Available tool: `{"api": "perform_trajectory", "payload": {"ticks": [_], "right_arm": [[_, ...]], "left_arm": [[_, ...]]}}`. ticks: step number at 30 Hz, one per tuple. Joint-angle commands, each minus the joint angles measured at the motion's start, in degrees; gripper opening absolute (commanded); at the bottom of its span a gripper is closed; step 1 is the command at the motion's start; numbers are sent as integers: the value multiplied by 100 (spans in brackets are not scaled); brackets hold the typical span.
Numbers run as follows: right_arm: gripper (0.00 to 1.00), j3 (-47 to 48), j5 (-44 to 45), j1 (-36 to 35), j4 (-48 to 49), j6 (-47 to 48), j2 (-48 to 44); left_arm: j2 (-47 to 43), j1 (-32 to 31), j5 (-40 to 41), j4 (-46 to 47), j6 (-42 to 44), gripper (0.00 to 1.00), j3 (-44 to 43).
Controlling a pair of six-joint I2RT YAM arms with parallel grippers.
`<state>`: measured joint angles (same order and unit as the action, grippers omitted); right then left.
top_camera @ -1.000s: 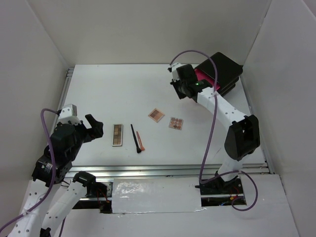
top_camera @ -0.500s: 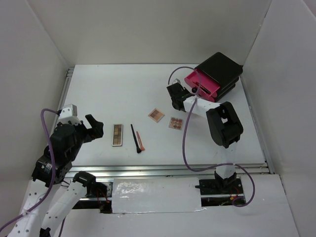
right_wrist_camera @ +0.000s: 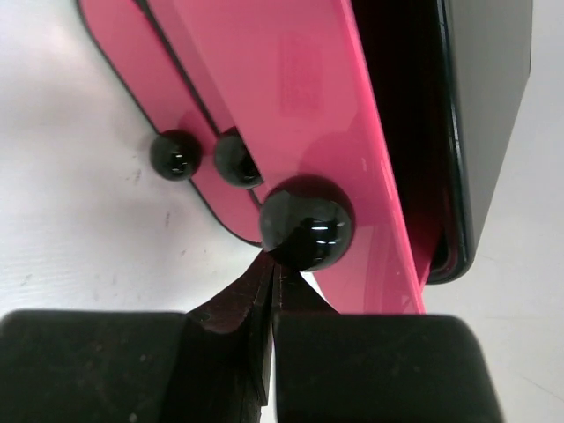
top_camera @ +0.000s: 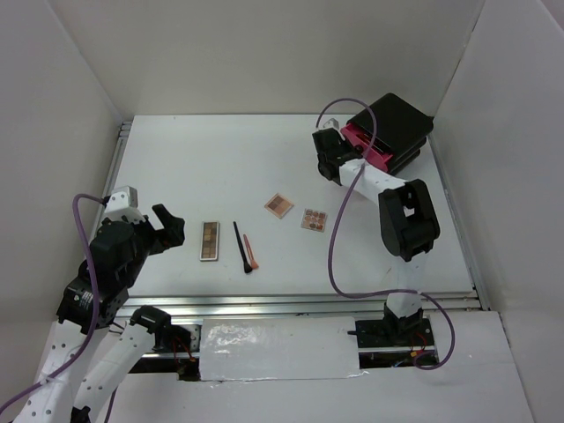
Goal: Organize the makeup
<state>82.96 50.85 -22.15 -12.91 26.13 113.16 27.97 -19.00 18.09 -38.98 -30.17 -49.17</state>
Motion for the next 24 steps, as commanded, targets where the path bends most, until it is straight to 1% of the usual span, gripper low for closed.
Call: {"api": "perform_trajectory", "payload": {"ticks": [1, 5, 13, 16, 18, 21, 24], "right_arm": [[0, 282, 162, 158, 209, 41, -181], [0, 388, 109, 386, 201, -55, -198], [0, 239, 258, 475, 570, 68, -111], [0, 256, 268, 484, 570, 41, -67], [0, 273, 381, 484, 693, 94, -14], [0, 335, 811, 536, 965, 243, 48], [0, 362, 795, 554, 974, 182, 4]], "left_arm": [[33, -24, -60, 198, 64, 99, -14], [86, -24, -95, 198, 73, 99, -23], [156, -24, -86, 189, 64, 99, -23], [192, -24, -86, 198, 73, 99, -23], [227, -24, -104, 189, 73, 100, -23], [253, -24, -104, 189, 73, 100, -32], [244, -24, -104, 198, 73, 99, -23]]}}
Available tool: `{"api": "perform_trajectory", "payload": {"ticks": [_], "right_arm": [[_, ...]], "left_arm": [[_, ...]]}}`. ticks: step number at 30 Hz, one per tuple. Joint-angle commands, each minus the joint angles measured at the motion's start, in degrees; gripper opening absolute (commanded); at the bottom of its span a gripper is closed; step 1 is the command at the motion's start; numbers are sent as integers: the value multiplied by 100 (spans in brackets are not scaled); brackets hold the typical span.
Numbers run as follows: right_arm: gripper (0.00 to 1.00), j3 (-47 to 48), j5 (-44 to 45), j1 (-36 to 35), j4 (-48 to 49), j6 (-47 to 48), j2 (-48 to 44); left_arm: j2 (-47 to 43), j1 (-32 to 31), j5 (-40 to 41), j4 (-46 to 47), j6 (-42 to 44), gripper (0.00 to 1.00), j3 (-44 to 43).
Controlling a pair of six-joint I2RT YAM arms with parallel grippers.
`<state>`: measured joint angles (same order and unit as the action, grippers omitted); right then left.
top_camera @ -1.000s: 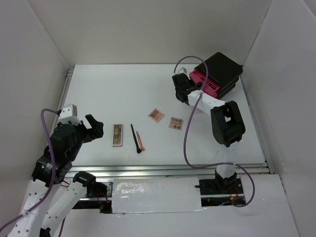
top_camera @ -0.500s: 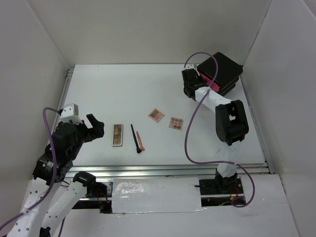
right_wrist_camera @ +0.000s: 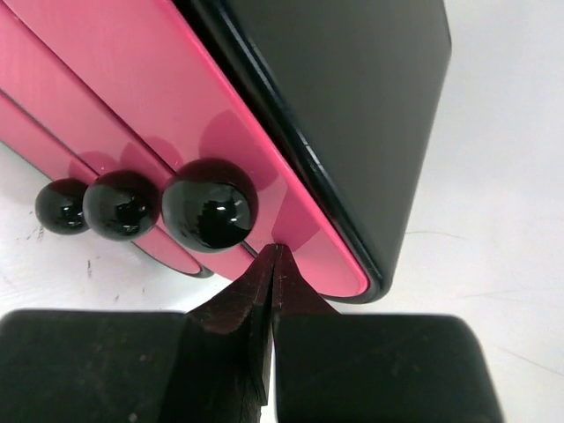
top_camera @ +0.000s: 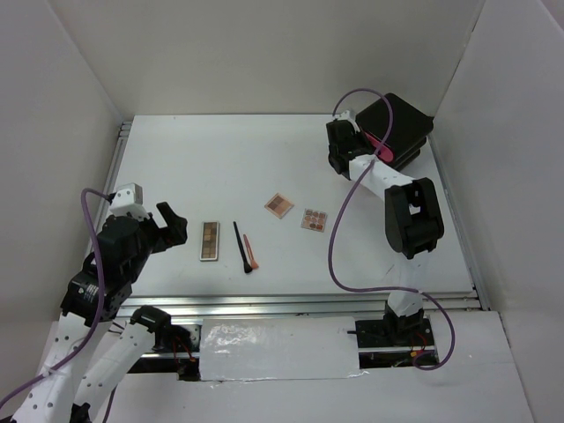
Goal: Organize the makeup
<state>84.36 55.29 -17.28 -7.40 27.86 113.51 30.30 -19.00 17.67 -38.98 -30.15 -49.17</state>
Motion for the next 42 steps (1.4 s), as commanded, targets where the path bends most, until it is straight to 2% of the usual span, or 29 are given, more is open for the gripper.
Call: {"api": "perform_trajectory", "payload": {"ticks": [1, 7, 9, 16, 17, 19, 24, 26, 27, 28, 33, 35, 42], "right_arm": [[0, 187, 369, 84, 476, 44, -57], [0, 63, 561, 102, 722, 167, -75], [0, -7, 763, 111, 1143, 290, -75], [1, -516, 308, -337, 1082, 273, -434], [15, -595, 203, -425, 1109, 290, -479], [24, -762, 140, -636, 1161, 326, -549], [24, -982, 219, -943, 1258, 326, -419], [40, -1009, 141, -979, 1363, 430, -287], [53, -1000, 175, -988, 1433, 492, -103], [58, -1000, 236, -988, 1687, 588, -6], [59, -1035, 430, -936, 2855, 1590, 372], [56, -974, 465, -900, 3156, 1986, 530], [55, -561, 518, -663, 3262, 2127, 883]], "left_arm": [[19, -24, -62, 189, 71, 99, -23], [11, -24, -62, 198, 71, 99, -23], [11, -24, -62, 189, 71, 99, -23], [-42, -24, -45, 189, 71, 99, -31], [-42, -16, -44, 189, 71, 99, -32], [-60, -24, -36, 189, 62, 100, -31], [-139, -24, 8, 180, 45, 99, -23], [-148, -24, -9, 180, 53, 99, -14], [-139, -16, -27, 189, 53, 99, -23], [-139, -24, -27, 180, 53, 99, -23], [-104, -24, -36, 189, 71, 99, -23], [-104, -24, -44, 189, 71, 99, -23], [-113, -24, -44, 189, 71, 99, -23]]}}
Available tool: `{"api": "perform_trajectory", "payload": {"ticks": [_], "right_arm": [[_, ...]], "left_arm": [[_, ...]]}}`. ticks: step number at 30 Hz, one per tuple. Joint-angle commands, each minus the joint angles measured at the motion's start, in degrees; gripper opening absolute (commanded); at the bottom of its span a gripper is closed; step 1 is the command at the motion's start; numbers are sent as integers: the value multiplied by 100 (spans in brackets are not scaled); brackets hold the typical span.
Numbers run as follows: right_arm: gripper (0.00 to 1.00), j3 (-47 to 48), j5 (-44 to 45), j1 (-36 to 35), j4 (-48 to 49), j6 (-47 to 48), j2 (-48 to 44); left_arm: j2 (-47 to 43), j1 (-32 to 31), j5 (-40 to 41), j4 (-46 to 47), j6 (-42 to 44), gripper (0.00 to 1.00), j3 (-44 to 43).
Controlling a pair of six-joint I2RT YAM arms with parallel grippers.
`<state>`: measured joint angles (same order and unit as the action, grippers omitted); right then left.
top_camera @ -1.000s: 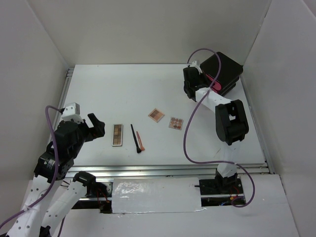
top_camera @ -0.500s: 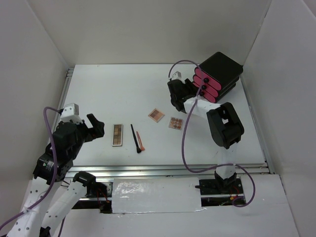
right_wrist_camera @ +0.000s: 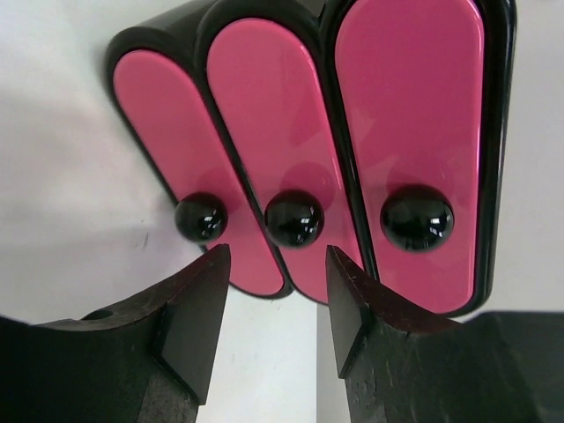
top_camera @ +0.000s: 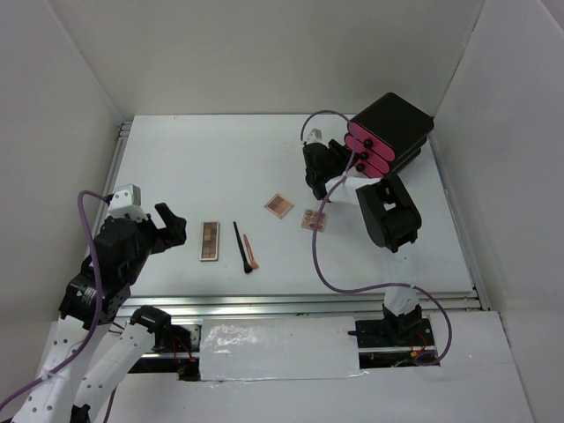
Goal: Organize the makeup
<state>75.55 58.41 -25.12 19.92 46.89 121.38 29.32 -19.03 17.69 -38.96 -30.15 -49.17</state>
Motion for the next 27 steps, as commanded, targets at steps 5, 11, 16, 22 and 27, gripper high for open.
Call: {"api": "perform_trajectory", "payload": {"ticks": [5, 11, 16, 22, 27], "right_arm": [[57, 417, 197, 253, 662, 320, 289], [58, 408, 249, 368, 1101, 619, 509], [57, 408, 241, 403, 1216, 690, 632], [41, 452, 328, 403, 1400, 786, 782], [35, 382, 443, 386, 2024, 1164, 826]], "left_arm": [[3, -13, -73, 205, 88, 100, -23], [-5, -13, -91, 205, 88, 100, -23], [3, -22, -99, 213, 97, 99, -23], [21, -22, -108, 213, 97, 99, -14], [56, -22, -134, 222, 106, 99, -23]]}}
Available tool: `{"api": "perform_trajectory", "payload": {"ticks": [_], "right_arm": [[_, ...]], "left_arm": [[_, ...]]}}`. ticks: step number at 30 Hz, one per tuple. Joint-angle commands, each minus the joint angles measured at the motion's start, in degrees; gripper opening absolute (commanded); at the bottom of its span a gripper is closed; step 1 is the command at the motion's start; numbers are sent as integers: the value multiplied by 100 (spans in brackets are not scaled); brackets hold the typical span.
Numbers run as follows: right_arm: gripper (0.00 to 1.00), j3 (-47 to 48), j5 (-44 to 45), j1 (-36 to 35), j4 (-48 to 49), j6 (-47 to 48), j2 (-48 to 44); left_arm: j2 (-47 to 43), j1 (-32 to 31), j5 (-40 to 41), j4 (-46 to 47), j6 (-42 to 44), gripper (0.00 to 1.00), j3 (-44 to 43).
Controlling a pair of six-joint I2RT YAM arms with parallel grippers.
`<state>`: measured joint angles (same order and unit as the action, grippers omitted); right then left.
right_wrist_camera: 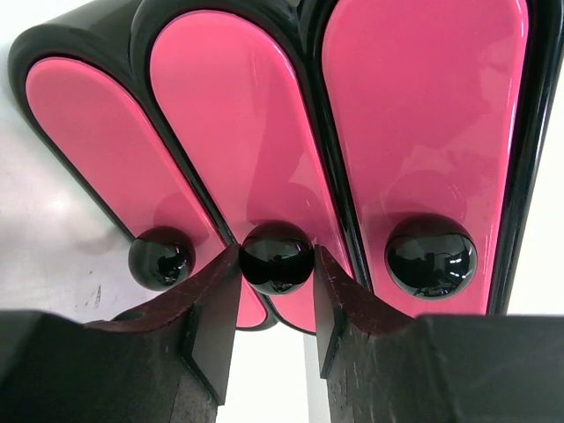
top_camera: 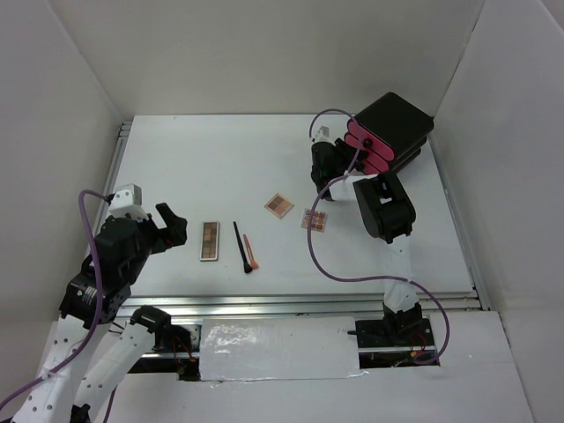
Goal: Organize the makeup
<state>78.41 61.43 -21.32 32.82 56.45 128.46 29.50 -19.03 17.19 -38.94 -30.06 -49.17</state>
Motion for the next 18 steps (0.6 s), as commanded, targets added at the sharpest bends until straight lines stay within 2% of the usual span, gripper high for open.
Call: {"api": "perform_trajectory", "payload": {"ticks": [1, 18], "right_arm": [[32, 87, 150, 5, 770, 218, 109], [33, -432, 405, -478, 1517, 473, -67]], "left_arm": [[47, -22, -84, 220, 97, 99, -23], [-5, -22, -67, 220, 88, 99, -23]]}}
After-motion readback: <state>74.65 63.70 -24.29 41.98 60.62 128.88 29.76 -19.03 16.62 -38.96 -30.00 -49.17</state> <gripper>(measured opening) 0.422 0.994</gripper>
